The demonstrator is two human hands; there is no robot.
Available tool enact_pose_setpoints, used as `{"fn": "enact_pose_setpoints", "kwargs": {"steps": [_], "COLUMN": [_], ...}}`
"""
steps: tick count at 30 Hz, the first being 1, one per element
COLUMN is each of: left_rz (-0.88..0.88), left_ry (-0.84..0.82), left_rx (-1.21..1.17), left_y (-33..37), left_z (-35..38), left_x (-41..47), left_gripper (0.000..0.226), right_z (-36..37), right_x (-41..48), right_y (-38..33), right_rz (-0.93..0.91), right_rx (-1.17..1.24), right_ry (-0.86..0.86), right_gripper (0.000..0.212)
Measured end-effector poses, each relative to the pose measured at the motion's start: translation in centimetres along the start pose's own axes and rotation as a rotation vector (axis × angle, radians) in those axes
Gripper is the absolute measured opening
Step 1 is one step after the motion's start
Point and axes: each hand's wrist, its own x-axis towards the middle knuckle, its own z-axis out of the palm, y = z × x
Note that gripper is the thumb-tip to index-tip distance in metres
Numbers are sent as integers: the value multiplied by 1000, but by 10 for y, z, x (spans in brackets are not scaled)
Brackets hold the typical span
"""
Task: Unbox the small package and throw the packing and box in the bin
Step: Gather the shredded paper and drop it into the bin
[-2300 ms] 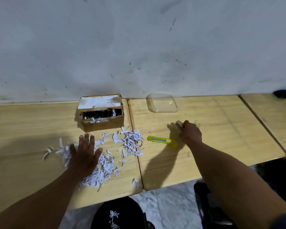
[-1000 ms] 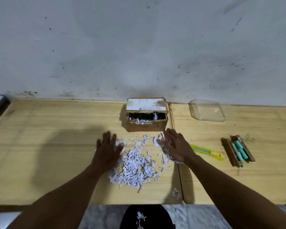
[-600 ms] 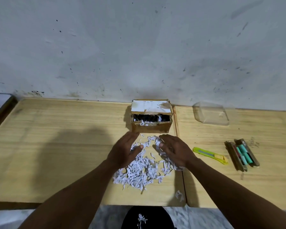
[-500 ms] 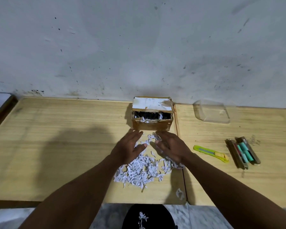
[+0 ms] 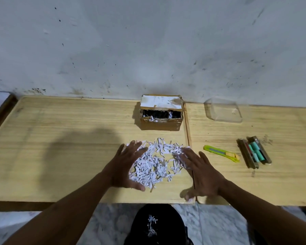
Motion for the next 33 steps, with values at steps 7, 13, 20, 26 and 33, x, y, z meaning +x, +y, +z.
{"fn": "enact_pose_setpoints", "kwargs": {"steps": [7, 13, 20, 26, 33], "left_rz": [-98, -163, -222, -206, -189], "left_ry": [0, 138, 61, 105, 94], "left_rx": [-13, -32, -53, -90, -53], "left_y": [11, 14, 13, 14, 11], "left_z": [22, 17, 9, 20, 10], "left_x": [9, 16, 19, 43, 57], "left_gripper": [118, 104, 150, 123, 147], "right_z": [9, 0, -3, 7, 2], "right_x": [27, 49, 42, 65, 92], "right_y": [-6, -14, -5, -6, -6], "right_rz": [150, 245, 181, 120, 96], "right_rx": [-23, 116, -29, -64, -46], "right_ry": [23, 145, 28, 29, 97], "right_gripper": [117, 99, 138, 123, 132]}}
